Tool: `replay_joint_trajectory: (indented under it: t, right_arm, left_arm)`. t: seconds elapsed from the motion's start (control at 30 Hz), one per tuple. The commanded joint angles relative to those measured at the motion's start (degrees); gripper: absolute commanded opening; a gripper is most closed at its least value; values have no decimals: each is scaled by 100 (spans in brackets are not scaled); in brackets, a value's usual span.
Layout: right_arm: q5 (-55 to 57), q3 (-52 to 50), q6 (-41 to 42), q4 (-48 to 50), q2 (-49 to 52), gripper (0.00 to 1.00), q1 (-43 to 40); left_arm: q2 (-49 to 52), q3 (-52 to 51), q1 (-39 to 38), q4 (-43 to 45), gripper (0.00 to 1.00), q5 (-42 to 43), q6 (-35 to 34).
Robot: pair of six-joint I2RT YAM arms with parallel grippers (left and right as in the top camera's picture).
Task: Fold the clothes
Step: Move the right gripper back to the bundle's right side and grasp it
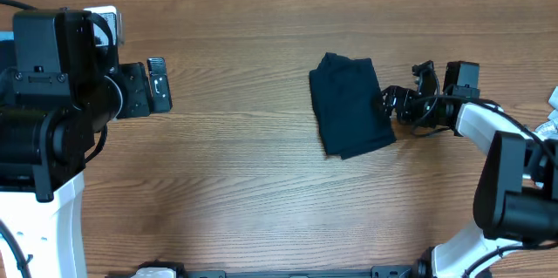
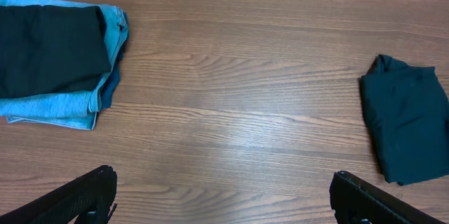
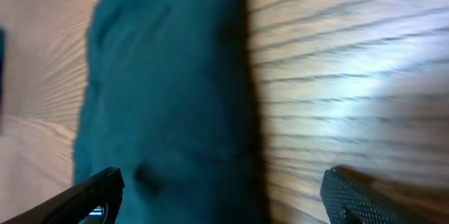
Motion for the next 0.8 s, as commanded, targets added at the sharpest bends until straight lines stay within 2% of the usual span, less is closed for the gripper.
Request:
replay_joint_trajectory:
  t: [0.0,0.07,0.17,0.37,0.63,0.77]
  right_arm:
    - [-385,-9,-114,-157,352,93,81]
    - [-476,35,-129,-306,352,93,85]
    - [-527,44,-127,-586,352,87,177]
    - [-455,83,-214,-881,350,84,487]
    - [-1233,140,-170,-1464,350,69,492]
    - [-1408,140,-278,-1912,350,70,555]
  left_arm:
    - [20,17,-37,9,100,-72,46]
    - [20,17,-37,9,100,-72,46]
    - [20,17,-37,9,100,-72,46]
    - [20,17,-37,9,100,-72,46]
    - [20,17,-37,9,100,-72,46]
    - [20,17,-37,9,100,-72,46]
